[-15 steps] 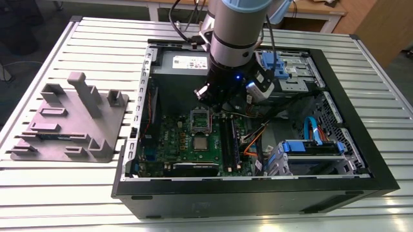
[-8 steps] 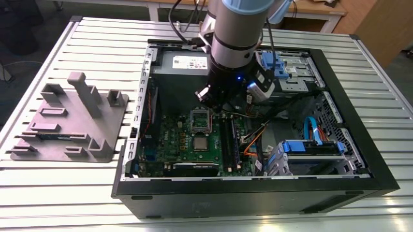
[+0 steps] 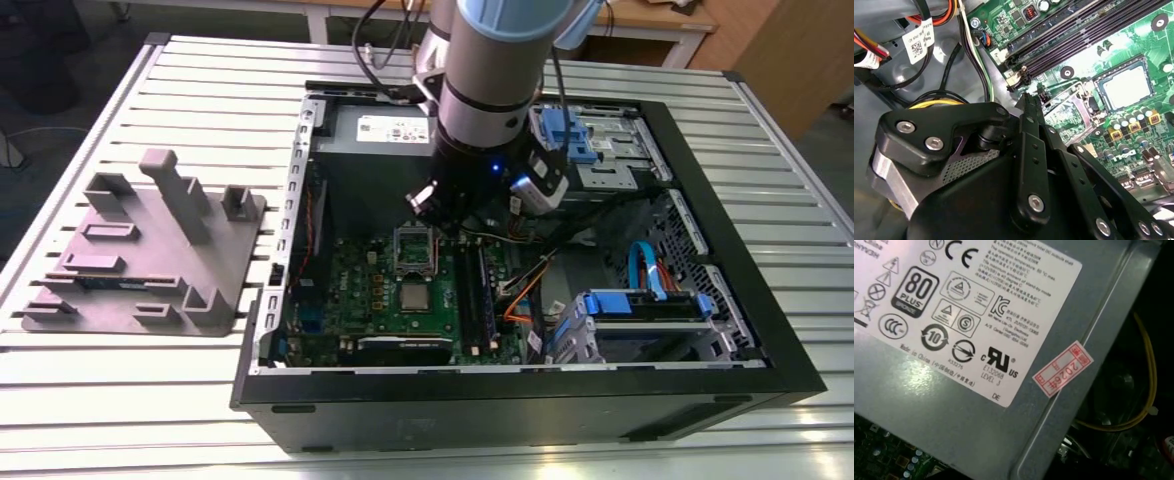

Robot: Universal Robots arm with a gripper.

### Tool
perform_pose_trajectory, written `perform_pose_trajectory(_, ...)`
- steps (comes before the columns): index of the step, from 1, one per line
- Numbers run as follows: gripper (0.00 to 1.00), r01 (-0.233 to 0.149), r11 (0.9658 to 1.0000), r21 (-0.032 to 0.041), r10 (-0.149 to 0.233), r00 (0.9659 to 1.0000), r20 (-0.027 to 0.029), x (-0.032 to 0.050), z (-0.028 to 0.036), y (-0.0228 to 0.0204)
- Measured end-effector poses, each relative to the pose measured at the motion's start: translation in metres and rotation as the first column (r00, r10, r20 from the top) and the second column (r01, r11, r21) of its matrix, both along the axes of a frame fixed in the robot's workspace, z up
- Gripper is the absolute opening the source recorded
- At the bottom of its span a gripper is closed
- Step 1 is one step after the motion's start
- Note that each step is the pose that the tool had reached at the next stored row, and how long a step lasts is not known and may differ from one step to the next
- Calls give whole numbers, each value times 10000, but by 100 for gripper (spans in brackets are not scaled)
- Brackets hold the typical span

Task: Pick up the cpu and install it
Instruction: 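Close the cpu cover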

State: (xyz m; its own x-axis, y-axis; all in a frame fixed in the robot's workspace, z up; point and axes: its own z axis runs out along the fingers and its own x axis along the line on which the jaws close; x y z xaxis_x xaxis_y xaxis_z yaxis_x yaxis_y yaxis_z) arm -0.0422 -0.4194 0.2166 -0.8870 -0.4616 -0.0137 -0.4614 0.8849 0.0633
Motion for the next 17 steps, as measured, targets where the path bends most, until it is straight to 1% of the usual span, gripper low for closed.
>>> perform_pose_trajectory(2, 10, 1, 10000, 0, -1, 10000, 0, 15, -21, 11)
perform_pose_trajectory(7, 10, 1, 10000, 0, -1, 10000, 1, 17, -58, 30)
perform_pose_trajectory(10, 10, 0, 10000, 2, 0, 10000, 0, 17, -71, 50)
perform_pose_trajectory(17, 10, -1, 10000, 1, 1, 10000, 0, 17, -95, 72)
